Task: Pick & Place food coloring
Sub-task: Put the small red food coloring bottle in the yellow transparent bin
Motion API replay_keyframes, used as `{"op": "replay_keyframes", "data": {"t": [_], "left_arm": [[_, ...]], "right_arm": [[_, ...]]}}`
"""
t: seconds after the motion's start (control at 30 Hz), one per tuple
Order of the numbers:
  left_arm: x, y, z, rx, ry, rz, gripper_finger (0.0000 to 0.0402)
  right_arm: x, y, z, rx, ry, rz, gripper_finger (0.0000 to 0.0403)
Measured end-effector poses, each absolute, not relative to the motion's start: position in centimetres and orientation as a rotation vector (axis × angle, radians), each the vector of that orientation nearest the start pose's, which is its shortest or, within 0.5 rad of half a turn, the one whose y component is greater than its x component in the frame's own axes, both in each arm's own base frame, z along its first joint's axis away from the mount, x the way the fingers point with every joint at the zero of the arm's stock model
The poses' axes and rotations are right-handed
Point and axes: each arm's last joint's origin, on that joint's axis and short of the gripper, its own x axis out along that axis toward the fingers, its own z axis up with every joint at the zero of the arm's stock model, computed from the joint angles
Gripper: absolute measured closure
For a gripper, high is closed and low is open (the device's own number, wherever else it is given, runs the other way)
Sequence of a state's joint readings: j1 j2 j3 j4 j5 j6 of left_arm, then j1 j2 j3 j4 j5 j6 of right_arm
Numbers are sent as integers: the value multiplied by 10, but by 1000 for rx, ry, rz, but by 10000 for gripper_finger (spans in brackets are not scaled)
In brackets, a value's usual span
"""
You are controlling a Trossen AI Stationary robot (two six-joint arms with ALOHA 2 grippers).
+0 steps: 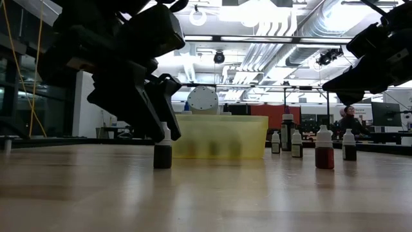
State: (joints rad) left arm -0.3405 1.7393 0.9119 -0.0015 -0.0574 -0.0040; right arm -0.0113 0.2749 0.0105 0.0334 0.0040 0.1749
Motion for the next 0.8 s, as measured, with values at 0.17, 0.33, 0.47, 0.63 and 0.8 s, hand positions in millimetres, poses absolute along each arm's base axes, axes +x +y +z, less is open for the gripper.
{"op": "replay_keyframes", "data": {"t": [0.17, 0.33, 0.47, 0.63, 0.8], "left_arm": [[321, -112, 153, 159, 816, -268, 309], [320, -112, 153, 137, 821, -280, 371], [320, -112, 154, 100, 825, -265, 382], [320, -112, 154, 41, 831, -239, 381], [322, -113, 162, -75, 847, -188, 379]], "right_arm": [[112, -1, 147, 175, 229, -35, 402], [112, -1, 147, 175, 229, -35, 402], [112, -1, 147, 175, 229, -35, 402], [112, -1, 147, 175, 229, -35, 402], [112, -1, 147, 175, 229, -35, 402]]}}
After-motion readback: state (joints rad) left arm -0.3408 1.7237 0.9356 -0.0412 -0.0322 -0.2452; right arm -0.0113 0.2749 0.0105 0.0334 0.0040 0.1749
